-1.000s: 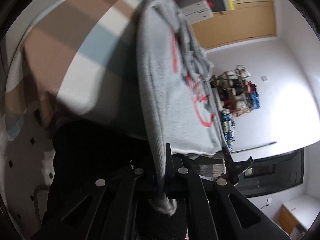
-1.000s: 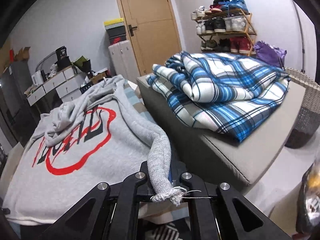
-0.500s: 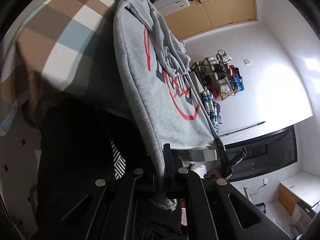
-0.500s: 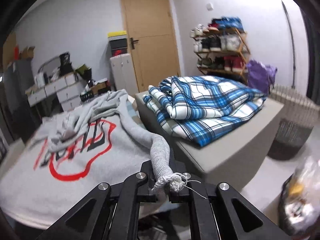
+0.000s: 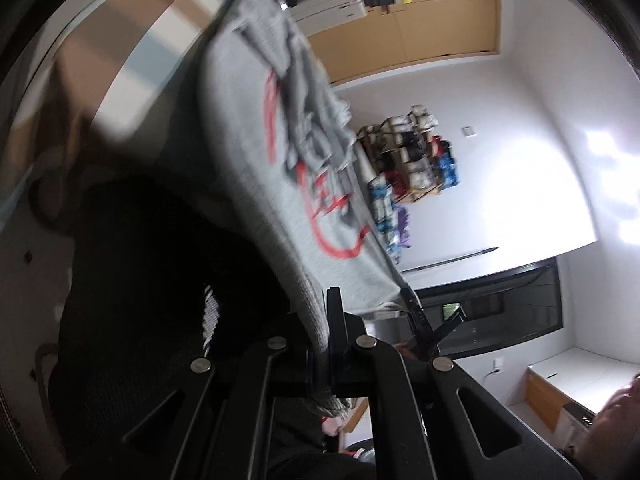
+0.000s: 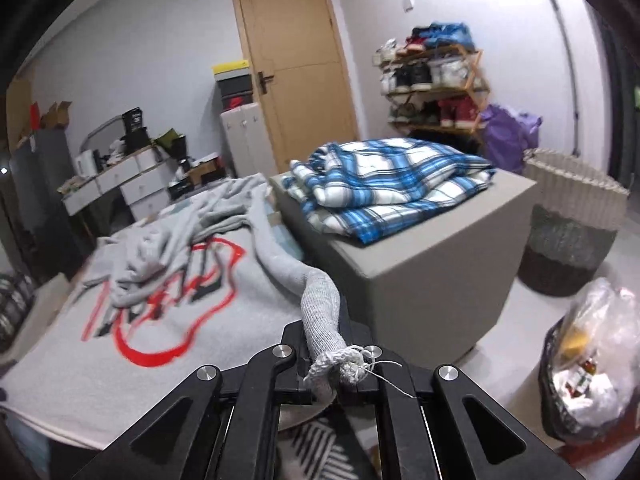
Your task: Fold large clothes
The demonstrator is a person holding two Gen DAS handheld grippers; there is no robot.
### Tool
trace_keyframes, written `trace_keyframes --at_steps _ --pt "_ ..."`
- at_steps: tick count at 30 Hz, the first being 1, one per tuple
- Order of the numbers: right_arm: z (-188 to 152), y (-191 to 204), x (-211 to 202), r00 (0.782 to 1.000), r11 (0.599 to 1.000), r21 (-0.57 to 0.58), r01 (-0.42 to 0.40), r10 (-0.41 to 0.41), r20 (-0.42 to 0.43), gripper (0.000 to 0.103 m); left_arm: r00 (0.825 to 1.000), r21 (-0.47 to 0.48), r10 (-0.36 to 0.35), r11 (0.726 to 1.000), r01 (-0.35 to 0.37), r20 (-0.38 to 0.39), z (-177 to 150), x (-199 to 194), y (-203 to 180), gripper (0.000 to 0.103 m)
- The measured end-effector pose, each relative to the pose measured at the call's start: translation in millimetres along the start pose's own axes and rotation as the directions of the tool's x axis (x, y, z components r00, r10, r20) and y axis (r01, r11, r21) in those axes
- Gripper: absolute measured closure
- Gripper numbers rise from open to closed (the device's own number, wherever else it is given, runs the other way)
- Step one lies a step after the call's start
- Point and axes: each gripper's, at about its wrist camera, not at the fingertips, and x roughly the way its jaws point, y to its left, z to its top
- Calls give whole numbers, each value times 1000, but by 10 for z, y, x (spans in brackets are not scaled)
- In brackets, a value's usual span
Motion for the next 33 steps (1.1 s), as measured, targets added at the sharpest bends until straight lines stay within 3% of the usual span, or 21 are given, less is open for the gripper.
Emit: trace_keyframes --at_steps 7,12,16,20,25,30,33 --pt "1215 502 487 990 990 -23 -141 140 -23 98 996 16 41 999 -42 77 1309 344 -328 103" --pt "2086 920 1201 982 987 -43 -155 149 -119 98 991 -32 75 997 -71 113 2340 600 -499 103" --pt "2574 1228 1924 972 991 -51 -124 112 -206 98 959 -92 178 983 -161 222 2899 579 -443 103" --pt "2791 1377 2859 939 997 19 -77 79 -334 98 929 -139 280 957 -253 243 3380 885 -311 102" --pt "2856 1512 3873 887 1000 15 1 6 -461 98 924 -182 304 947 -266 230 3801 1094 -160 102" --pt "2860 1593 4519 873 997 -50 59 -76 -482 98 916 -178 304 948 -263 262 4050 1016 -201 102" --pt "2763 1518 4934 831 995 -38 90 -96 -548 97 911 -204 354 928 -312 213 4167 1123 -28 102"
